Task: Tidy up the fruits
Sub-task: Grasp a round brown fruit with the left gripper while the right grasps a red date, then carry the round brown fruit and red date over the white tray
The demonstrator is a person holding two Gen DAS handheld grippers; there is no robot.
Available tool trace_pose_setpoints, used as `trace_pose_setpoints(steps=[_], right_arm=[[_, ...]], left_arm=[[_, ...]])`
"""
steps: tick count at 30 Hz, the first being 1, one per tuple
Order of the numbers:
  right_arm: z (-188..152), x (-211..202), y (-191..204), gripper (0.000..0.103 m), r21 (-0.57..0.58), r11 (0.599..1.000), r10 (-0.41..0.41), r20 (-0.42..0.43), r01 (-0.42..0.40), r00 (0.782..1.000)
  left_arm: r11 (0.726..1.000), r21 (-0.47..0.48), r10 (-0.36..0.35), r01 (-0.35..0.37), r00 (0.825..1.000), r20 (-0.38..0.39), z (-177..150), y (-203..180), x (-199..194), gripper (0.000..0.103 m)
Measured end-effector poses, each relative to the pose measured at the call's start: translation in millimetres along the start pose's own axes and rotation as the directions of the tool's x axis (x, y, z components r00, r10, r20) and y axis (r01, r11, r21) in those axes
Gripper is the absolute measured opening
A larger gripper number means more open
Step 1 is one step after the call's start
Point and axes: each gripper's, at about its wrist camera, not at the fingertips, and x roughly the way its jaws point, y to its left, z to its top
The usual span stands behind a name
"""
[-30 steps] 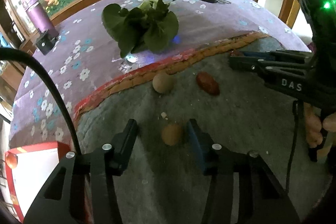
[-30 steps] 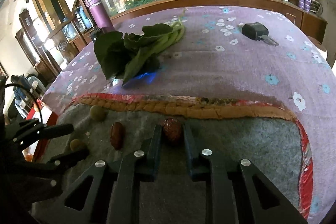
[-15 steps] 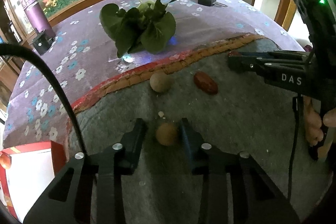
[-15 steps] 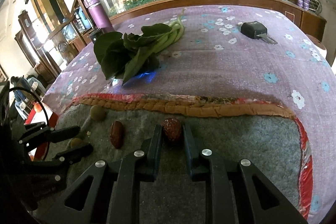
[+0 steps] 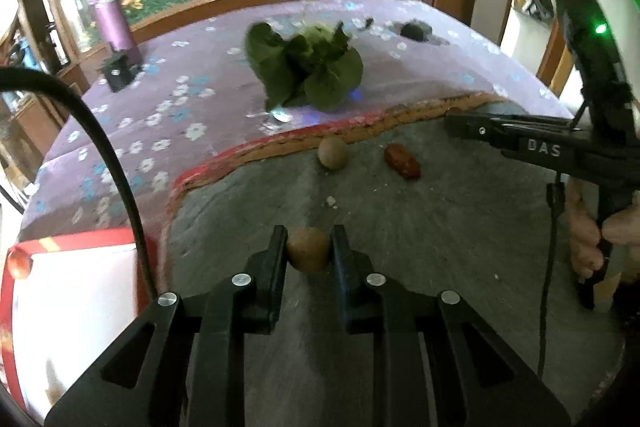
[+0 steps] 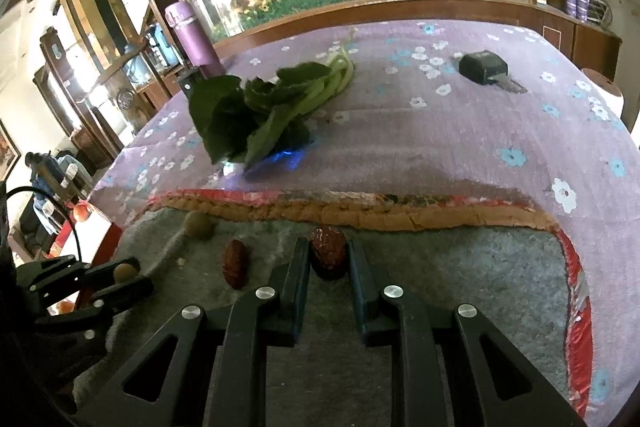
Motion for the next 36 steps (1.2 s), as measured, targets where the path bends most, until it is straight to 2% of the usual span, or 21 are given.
trace_pose_setpoints(steps=[3, 7, 12, 17, 24, 31, 36], right_arm=[[-0.3, -3.4, 3.9, 0.02, -0.004, 1.0, 0.018, 0.01, -0.018, 1.0], [-2.5, -9.4, 19.9, 0.02, -0.02, 0.999, 0.025, 0.017, -0.025, 1.0], [-9.1, -23.5, 65.1, 0.019, -0.09, 0.992, 0.088, 0.023, -0.086, 0.996], [-20.7, -24.3, 129.9, 0.019, -0.151, 0.968, 0.199, -0.019, -0.2, 0.98], [-40.0, -17.0, 215.0, 0.019, -0.223, 0.924, 0.303, -0.07, -0.311, 0.95], [-62.2, -4.8, 266.5, 0.019, -0.25, 0.896, 0.351, -0.107, -0.367, 0.93], [-78.4, 0.1, 281.8, 0.019, -0.29, 0.875, 0.369, -0.117, -0.387, 0.922]], left_arm=[[0.999, -0.036, 0.012, -0.01, 0.999, 0.039, -8.8, 5.9, -21.1, 0.018], [0.996, -0.067, 0.071, -0.065, 0.994, 0.087, -22.6, 15.7, -49.8, 0.018], [0.987, -0.112, 0.13, -0.118, 0.986, 0.108, -39.4, 36.5, -75.6, 0.018], [0.966, -0.178, 0.206, -0.186, 0.973, 0.103, -56.7, 63.8, -90.4, 0.018], [0.922, -0.256, 0.321, -0.291, 0.943, 0.083, -81.9, 103.1, -102.4, 0.019], [0.889, -0.309, 0.375, -0.339, 0.925, 0.063, -102.0, 132.2, -106.3, 0.019], [0.875, -0.33, 0.389, -0.354, 0.92, 0.047, -109.7, 144.1, -102.8, 0.019]])
